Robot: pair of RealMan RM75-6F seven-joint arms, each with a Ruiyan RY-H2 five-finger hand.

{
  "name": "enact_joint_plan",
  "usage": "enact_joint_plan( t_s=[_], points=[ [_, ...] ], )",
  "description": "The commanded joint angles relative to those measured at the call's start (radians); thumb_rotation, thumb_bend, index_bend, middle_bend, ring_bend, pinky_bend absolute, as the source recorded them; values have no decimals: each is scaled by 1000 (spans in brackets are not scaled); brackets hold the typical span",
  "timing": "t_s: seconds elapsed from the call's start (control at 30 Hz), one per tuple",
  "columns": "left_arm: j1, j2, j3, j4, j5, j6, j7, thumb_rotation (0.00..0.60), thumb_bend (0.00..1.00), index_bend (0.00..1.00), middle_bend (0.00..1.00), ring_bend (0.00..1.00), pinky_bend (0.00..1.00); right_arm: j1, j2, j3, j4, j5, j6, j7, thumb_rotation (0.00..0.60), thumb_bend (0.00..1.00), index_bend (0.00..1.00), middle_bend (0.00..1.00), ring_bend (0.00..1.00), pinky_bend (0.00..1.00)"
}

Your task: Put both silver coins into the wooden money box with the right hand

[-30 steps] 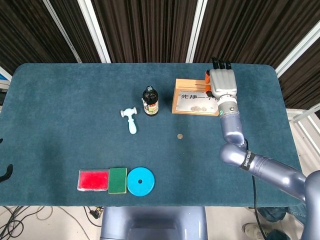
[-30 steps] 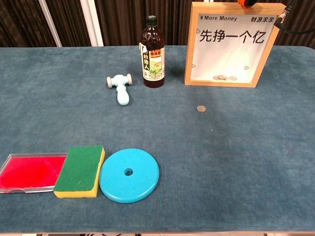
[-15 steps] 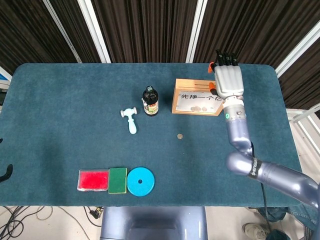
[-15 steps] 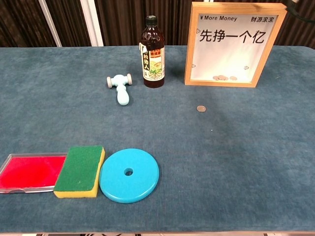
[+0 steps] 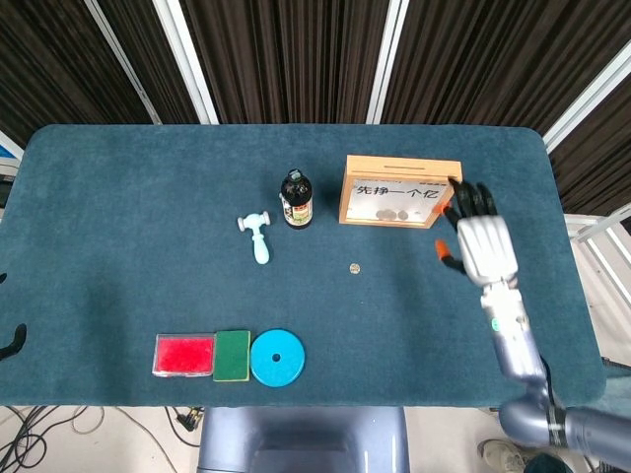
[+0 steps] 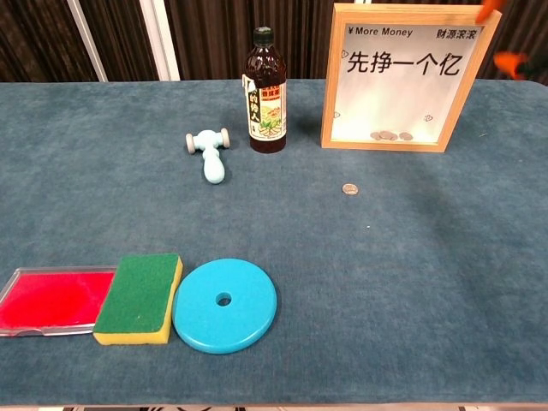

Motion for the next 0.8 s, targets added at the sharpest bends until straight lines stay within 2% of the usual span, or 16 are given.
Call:
enact_joint_plan(
  t_s=[0.03,0.2,0.3,0.53,0.8],
  points=[
    [0,1,1,0,5,1,-2,600,397,98,0,0,0,-91,-94,-77,69,-101,71,56,600,437,328,4,0,0],
    [1,3,4,0,21,8,-6,600,397,98,0,0,0,-141,-196,-113,175,-164,75,108,600,438,328,4,0,0],
    [2,4,5,0,26,11,-8,600,397,98,0,0,0,-155,-242,-112,234,-183,69,122,600,438,328,4,0,0],
    [2,7,9,-5,29,5,-10,600,397,98,0,0,0,-156,-334,-85,368,-185,-17,177,600,437,322,13,0,0],
    [0,9,8,-10,16,0,-4,600,397,98,0,0,0,-132,-385,-43,454,-178,-120,202,600,437,297,103,0,0]
  ],
)
